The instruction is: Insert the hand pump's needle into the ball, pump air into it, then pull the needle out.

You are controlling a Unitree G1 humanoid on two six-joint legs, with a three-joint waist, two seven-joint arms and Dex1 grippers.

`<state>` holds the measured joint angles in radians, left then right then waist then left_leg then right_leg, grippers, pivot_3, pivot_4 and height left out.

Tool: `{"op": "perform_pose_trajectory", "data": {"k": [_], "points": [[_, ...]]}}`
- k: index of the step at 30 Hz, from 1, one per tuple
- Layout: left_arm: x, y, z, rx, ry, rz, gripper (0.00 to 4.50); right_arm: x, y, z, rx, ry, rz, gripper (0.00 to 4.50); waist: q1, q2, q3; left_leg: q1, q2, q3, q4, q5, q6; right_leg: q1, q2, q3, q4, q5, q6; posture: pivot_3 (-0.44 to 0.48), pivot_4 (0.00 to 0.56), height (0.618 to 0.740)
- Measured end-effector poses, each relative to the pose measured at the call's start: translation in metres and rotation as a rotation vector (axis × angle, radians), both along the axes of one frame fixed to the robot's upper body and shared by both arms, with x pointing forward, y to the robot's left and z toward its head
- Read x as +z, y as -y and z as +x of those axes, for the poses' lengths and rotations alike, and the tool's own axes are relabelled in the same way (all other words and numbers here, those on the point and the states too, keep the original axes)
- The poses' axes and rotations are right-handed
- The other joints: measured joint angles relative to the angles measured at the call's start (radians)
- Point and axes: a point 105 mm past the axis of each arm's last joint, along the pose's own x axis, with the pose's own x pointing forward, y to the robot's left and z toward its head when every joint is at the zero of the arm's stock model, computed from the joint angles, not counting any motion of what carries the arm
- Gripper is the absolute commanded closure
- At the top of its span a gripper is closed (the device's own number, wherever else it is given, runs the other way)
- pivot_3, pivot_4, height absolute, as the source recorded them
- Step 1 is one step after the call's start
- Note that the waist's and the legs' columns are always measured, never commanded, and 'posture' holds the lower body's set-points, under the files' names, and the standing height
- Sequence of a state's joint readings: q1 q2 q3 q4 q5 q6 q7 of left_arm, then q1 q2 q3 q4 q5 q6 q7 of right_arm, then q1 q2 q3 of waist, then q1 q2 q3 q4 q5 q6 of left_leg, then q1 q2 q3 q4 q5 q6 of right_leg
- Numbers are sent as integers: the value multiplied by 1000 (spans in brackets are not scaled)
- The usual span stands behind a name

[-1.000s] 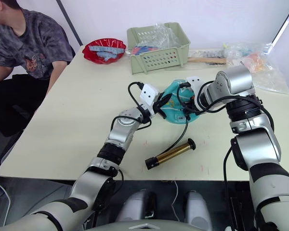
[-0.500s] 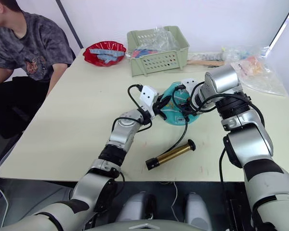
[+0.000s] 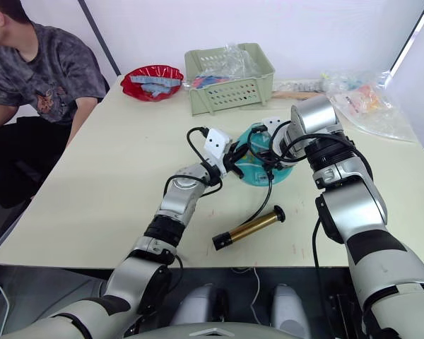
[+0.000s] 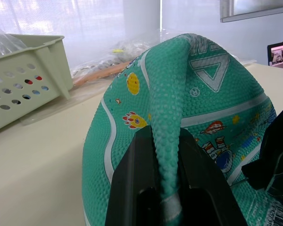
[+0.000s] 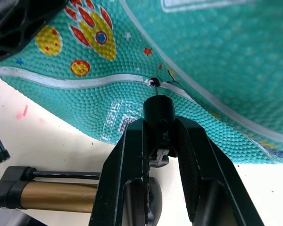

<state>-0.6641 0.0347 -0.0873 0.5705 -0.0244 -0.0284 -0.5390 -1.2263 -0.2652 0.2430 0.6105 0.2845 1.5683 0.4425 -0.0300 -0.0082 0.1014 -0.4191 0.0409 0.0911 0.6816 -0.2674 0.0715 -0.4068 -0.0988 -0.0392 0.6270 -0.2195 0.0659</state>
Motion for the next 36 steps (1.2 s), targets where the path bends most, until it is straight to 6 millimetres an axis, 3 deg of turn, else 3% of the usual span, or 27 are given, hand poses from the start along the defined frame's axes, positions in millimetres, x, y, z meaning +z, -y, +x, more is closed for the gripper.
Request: {"op": "perform_pose_trajectory", "data": {"k": [8, 19, 35, 36], "points": [[-1, -1, 0, 2, -3, 3, 4465, -2, -2, 1, -10, 5, 15, 4177, -6, -1, -3, 1, -1, -1, -1, -1, -1, 0, -6, -2, 0, 0, 0, 0, 150, 740], [-1, 0, 0, -5, -2, 8, 4465, -4, 10, -6, 69, 111, 61, 4177, -4, 1, -3, 1, -3, -1, -3, -3, -5, 0, -25, -27, 0, 0, -1, 0, 150, 740], [0, 8, -4, -54, 21, 17, 4465, -6, 30, -23, 93, 264, 83, 4177, 21, 5, 5, -1, -3, -4, -4, 0, 0, 0, -19, -33, -2, 0, -1, 0, 150, 740], [0, 9, -4, -55, 21, 17, 4500, -6, 30, -23, 94, 266, 82, 3122, 22, 5, 6, -1, -4, -4, -4, 0, 0, 0, -19, -33, -3, 0, -1, 0, 150, 740]]}}
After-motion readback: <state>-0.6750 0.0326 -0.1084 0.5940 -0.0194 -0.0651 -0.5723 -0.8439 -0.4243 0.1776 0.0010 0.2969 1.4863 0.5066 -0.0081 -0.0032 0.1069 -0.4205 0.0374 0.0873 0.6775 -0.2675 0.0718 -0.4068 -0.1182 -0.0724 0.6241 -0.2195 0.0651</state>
